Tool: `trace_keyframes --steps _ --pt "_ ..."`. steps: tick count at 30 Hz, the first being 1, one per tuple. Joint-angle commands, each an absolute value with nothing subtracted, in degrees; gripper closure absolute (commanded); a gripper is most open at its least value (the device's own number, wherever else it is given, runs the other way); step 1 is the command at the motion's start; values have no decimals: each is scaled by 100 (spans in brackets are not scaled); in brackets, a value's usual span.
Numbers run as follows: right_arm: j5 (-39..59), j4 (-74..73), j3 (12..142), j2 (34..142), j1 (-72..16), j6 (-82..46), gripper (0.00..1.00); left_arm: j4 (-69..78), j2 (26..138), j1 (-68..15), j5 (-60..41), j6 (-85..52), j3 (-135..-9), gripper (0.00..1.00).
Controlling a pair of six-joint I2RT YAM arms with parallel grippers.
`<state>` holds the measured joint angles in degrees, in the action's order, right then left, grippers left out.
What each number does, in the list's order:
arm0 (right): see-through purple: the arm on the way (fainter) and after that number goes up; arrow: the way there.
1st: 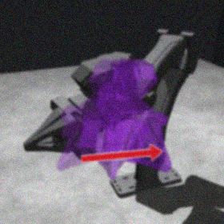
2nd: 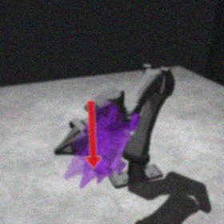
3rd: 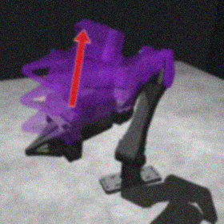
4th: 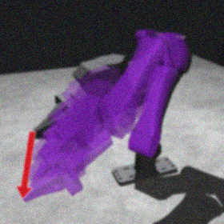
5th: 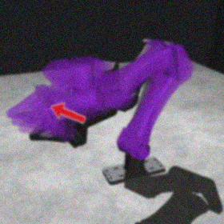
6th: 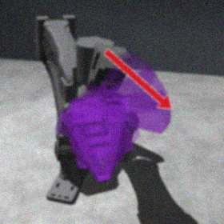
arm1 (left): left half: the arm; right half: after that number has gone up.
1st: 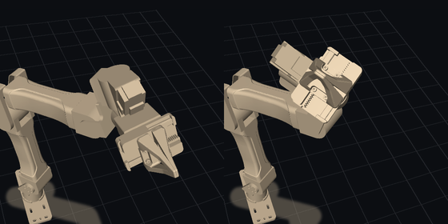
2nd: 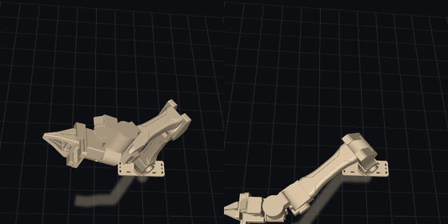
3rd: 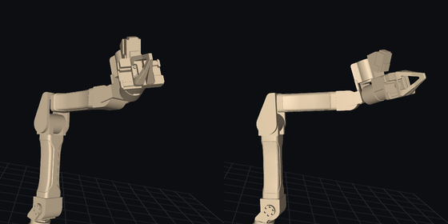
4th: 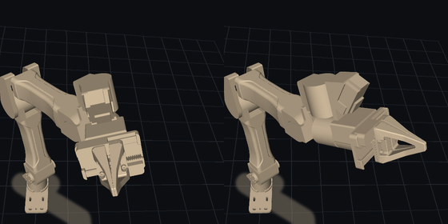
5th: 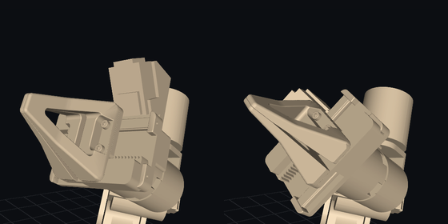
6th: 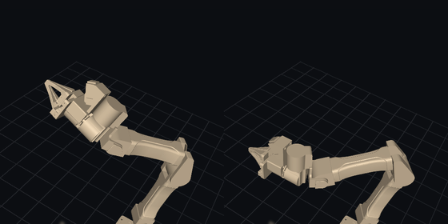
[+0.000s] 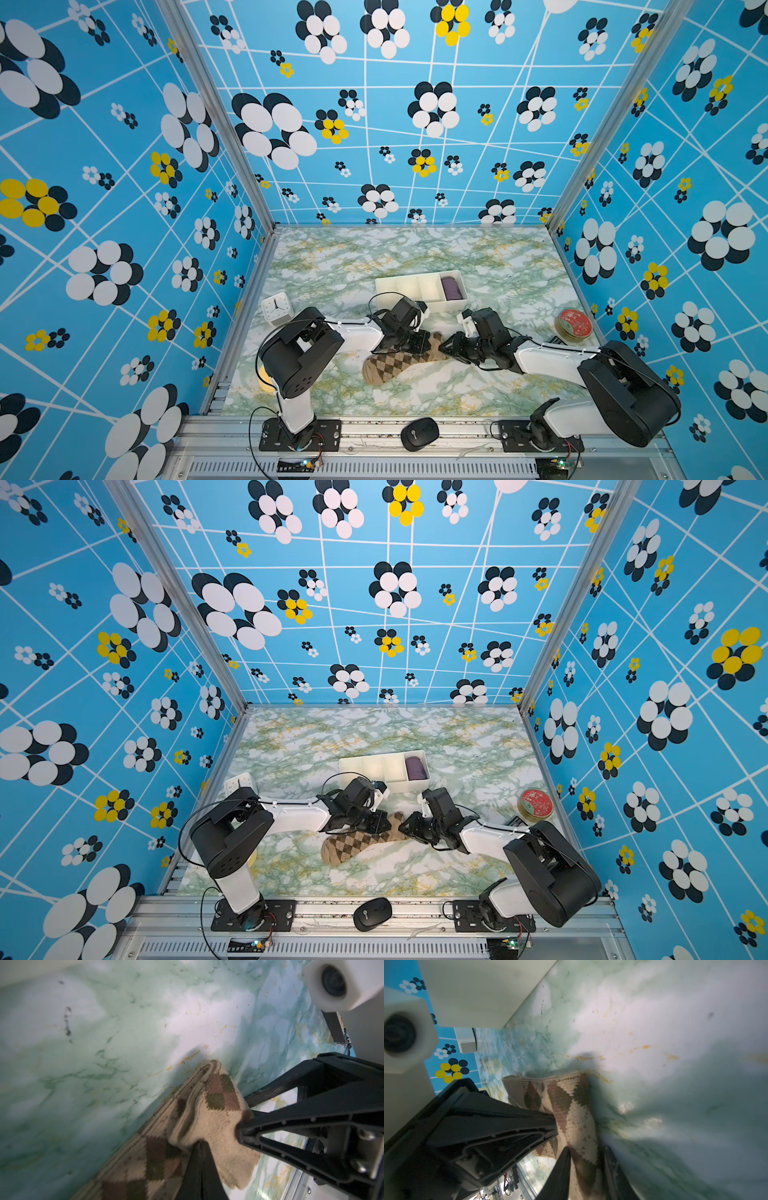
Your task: Roll the socks
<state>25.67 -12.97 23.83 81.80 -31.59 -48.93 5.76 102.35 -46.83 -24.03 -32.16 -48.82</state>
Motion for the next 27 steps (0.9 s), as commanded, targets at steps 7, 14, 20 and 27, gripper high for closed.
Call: trace_keyframes --steps 7,14,20,27 --pt "2649 -1523 2259 8652 -3128 -4933 72 387 10397 -4656 -2462 -3264 -4755 95" --pt "2489 -1189 2303 8227 -3129 -4817 72 408 10418 -4644 -2467 -3265 -4755 95" --pt "2386 -1036 2322 8116 -3129 -4774 80 448 10417 -4645 -2472 -3279 -4745 95" --pt "2408 -914 2434 8226 -3138 -4632 92 483 10412 -4644 -2472 -3292 -4746 95"
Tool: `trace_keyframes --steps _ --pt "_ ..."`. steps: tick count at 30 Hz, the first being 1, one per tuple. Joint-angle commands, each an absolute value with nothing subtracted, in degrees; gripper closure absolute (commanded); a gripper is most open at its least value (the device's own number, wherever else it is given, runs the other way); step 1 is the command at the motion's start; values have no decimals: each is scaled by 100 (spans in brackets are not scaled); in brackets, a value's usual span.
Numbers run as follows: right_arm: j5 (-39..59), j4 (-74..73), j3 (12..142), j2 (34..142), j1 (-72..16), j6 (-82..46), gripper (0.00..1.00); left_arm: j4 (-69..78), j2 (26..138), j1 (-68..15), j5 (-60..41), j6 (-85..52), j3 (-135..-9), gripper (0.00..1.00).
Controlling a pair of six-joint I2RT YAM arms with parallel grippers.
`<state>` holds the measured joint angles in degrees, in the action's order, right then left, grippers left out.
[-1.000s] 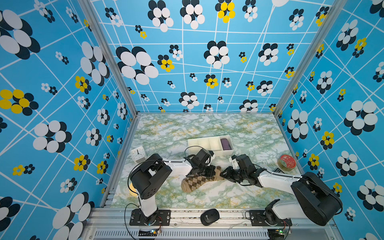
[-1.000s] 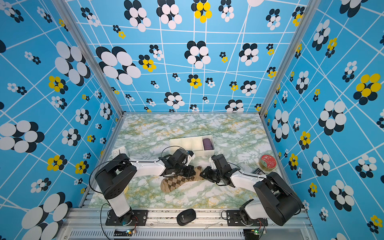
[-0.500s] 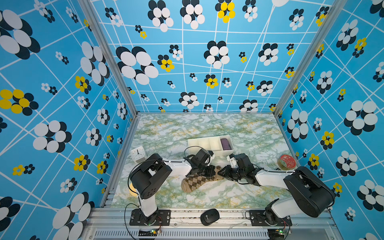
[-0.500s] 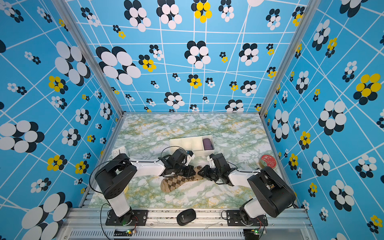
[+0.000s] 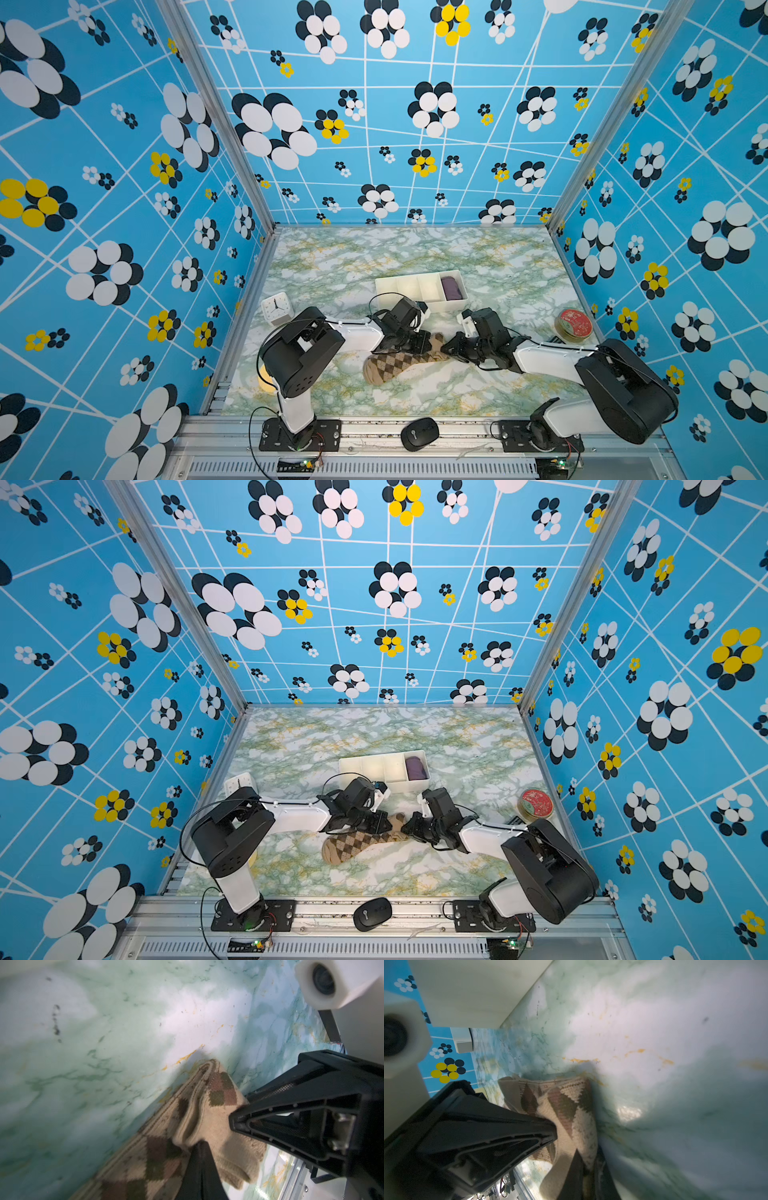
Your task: Roll the socks
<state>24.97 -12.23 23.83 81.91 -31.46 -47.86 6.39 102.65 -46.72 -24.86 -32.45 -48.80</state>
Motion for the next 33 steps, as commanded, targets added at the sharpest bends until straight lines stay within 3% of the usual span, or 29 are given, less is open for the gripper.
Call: trace_keyframes --steps 1,7,15,33 --pt "2408 -893 2464 8226 -3136 -4616 93 483 10415 -4649 -2476 -3287 -4746 95" --pt "2283 -606 2581 8086 -3172 -4477 100 498 10428 -4641 -2487 -3293 -4753 95" --pt "596 1503 3507 7532 -3875 -3733 100 475 10246 -4649 -2538 -3315 -4794 95" --pt "-1679 3402 4992 8804 -5038 -3509 100 -153 8629 -4640 -2466 -3408 -4158 94"
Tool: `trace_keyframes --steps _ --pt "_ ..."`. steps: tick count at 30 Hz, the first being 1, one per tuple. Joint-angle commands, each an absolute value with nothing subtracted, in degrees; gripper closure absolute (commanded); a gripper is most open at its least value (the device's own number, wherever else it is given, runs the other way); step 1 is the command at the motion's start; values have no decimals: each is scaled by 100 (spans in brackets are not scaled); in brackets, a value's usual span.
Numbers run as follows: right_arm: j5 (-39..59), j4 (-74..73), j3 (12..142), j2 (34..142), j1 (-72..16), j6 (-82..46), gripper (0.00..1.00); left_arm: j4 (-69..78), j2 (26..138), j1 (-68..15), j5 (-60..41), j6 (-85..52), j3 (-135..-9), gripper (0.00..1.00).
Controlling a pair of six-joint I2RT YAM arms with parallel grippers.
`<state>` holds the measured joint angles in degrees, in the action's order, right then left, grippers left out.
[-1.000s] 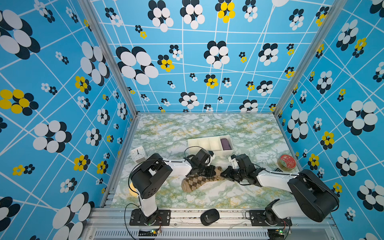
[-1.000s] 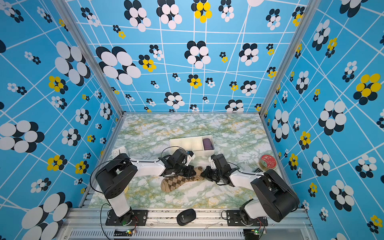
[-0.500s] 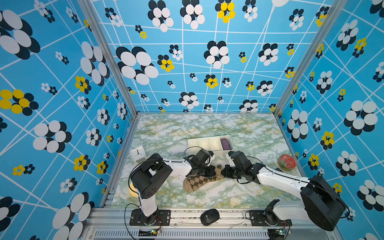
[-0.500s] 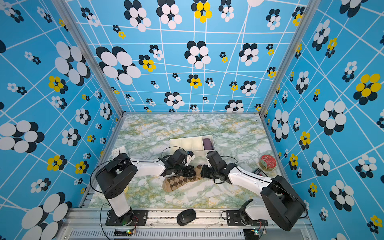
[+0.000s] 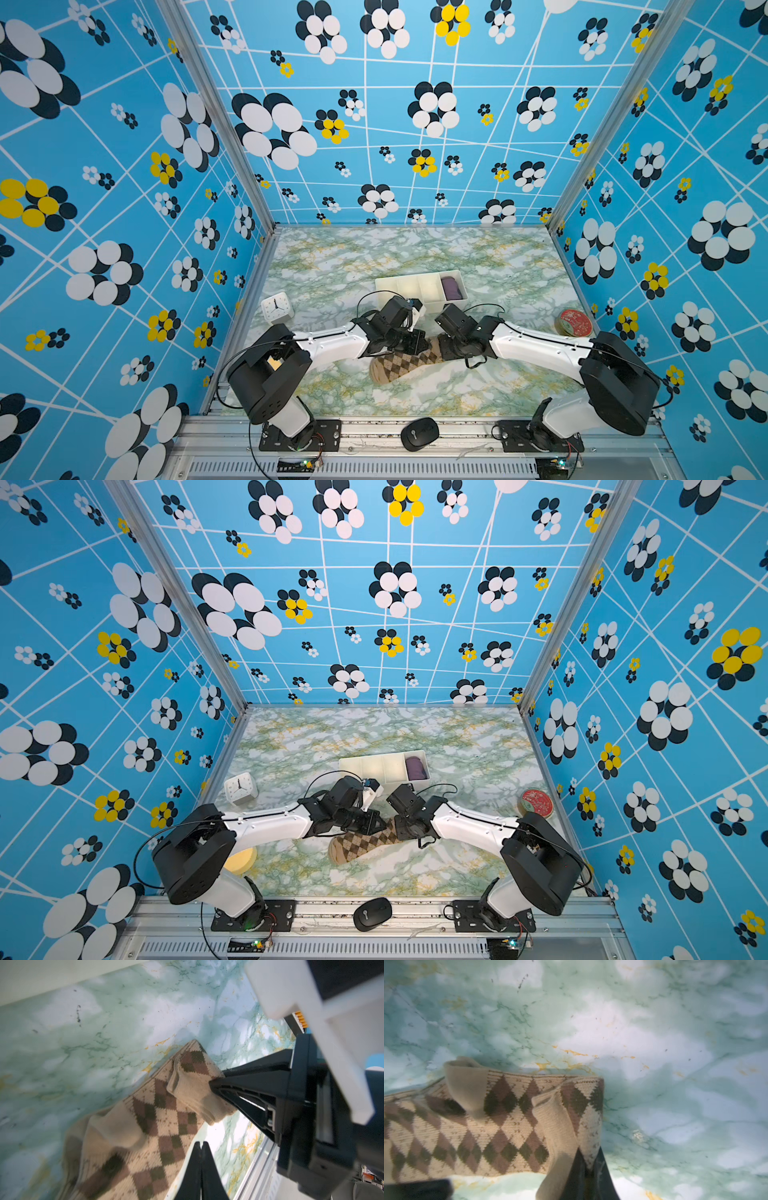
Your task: Roll the socks
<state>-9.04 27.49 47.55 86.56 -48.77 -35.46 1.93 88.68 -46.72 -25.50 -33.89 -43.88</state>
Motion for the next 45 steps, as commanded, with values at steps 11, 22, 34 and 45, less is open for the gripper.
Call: trace_keyframes --steps 11,22,34,45 --pt "-3182 4054 5697 9496 -5931 -3946 100 422 8450 -4324 -2591 -3762 -3326 94" --pt "-4543 4896 6501 10515 -6554 -4357 100 884 8877 -4219 -2856 -3885 -3352 94" --pt "-4750 5320 7121 11138 -6947 -4345 85 1130 9034 -4027 -2922 -3942 -3173 94" --pt "-4688 5353 7236 11426 -7031 -4342 82 1227 9149 -3981 -2957 -3943 -3150 94"
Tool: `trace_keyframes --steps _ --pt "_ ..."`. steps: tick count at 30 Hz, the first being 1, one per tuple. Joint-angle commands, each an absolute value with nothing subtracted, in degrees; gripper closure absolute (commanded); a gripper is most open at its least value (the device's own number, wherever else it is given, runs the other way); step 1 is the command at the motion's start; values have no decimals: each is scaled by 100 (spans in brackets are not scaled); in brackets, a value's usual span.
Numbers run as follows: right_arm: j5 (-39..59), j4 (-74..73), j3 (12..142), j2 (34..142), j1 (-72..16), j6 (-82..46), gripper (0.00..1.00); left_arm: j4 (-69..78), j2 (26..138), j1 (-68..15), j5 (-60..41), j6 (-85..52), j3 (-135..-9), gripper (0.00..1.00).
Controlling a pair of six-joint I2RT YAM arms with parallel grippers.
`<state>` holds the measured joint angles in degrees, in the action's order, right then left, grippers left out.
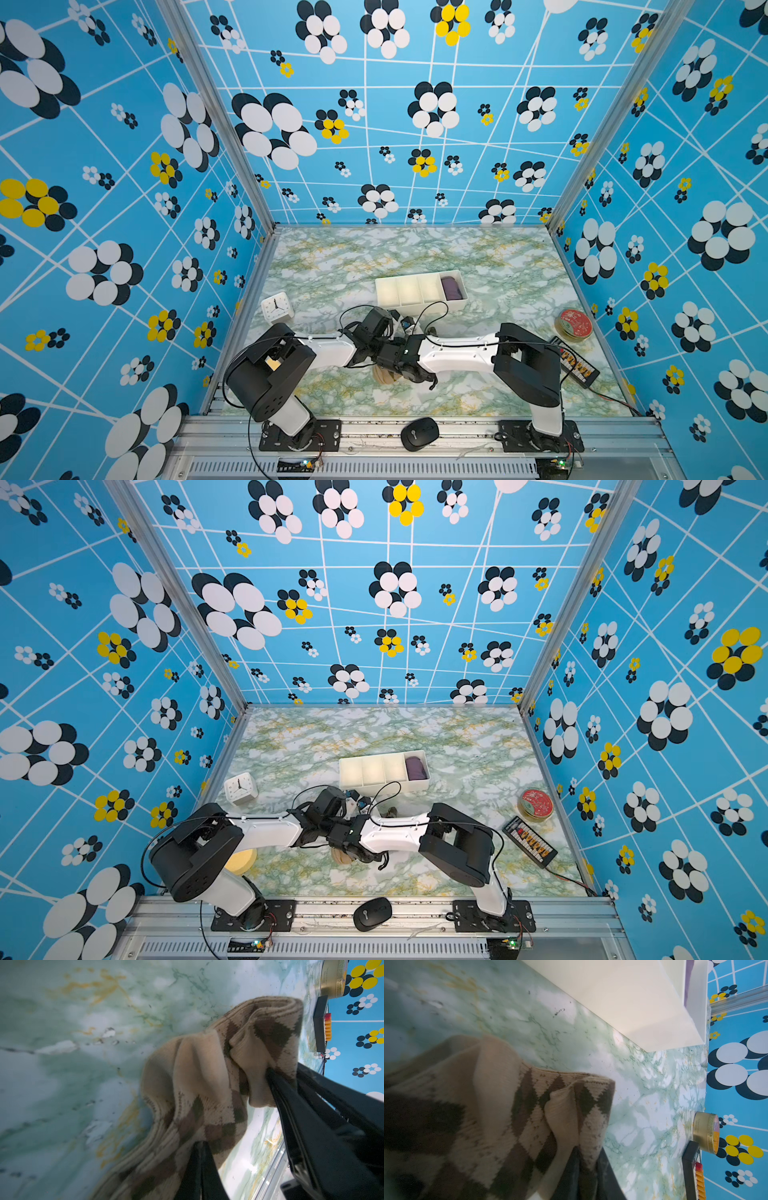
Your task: Roll the socks
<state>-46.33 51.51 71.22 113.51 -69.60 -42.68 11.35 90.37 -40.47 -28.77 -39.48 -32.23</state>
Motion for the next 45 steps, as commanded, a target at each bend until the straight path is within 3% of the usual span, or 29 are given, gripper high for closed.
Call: trace_keyframes --steps 1,15,23,35,45 --pt "-4685 5340 7235 11426 -7042 -4340 82 1222 9154 -3981 -2968 -3938 -3152 94" --pt "-4394 5039 7460 11748 -7189 -3969 82 1231 9237 -3963 -2995 -3931 -3234 94" --pt "-4110 4718 7333 11653 -7186 -3775 65 1253 9281 -3955 -3023 -3927 -3243 94" --pt "-4144 4831 7349 11575 -7185 -3770 64 1279 9308 -3946 -3041 -3920 -3260 94" --pt "-3757 4212 6921 11036 -7165 -3552 57 1225 9251 -3928 -3094 -3908 -3482 94"
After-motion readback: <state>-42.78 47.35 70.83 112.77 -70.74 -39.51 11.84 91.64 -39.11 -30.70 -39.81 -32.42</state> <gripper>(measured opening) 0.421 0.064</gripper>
